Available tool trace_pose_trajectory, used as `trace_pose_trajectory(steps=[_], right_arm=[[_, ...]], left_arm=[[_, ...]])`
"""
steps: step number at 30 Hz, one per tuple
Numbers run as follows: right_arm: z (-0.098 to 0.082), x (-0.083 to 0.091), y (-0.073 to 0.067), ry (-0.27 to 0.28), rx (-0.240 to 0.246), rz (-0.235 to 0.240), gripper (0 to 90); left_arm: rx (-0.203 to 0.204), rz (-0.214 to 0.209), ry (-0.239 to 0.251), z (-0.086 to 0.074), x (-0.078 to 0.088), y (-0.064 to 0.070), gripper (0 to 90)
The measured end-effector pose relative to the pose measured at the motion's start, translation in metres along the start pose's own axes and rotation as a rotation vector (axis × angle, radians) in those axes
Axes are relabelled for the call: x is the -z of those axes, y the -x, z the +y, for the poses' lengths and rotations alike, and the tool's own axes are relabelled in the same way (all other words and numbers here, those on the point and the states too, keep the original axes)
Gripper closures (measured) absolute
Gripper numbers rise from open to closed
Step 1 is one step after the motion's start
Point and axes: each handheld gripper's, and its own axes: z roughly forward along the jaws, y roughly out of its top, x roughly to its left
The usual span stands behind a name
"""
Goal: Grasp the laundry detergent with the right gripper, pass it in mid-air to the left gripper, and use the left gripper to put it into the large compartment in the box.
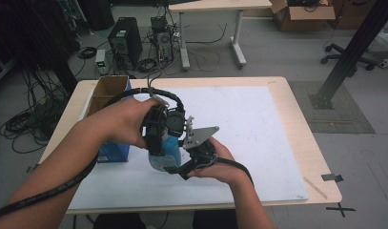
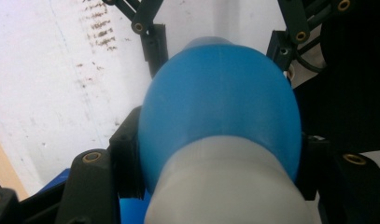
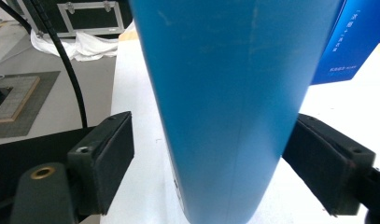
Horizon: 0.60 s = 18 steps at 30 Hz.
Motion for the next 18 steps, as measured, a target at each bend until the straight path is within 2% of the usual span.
trace_pose_trajectory(steps=[6,12,18], right_arm=[[-0.003,0.0,0.0,0.024,-0.028,-0.004,2.8],[-0.004,0.008,0.0,0.045,-0.047,-0.006,0.0],[-0.012,0.029,0.003,0.043,-0.062,-0.032,0.1]], left_arm=[[-0.001,-0.006,0.001,0.004,0.001,0.0,38.0],[-0.009,-0.005,0.002,0.006,0.002,-0.001,38.0],[0.015,-0.013,0.012,0.004,0.008,-0.004,37.9]])
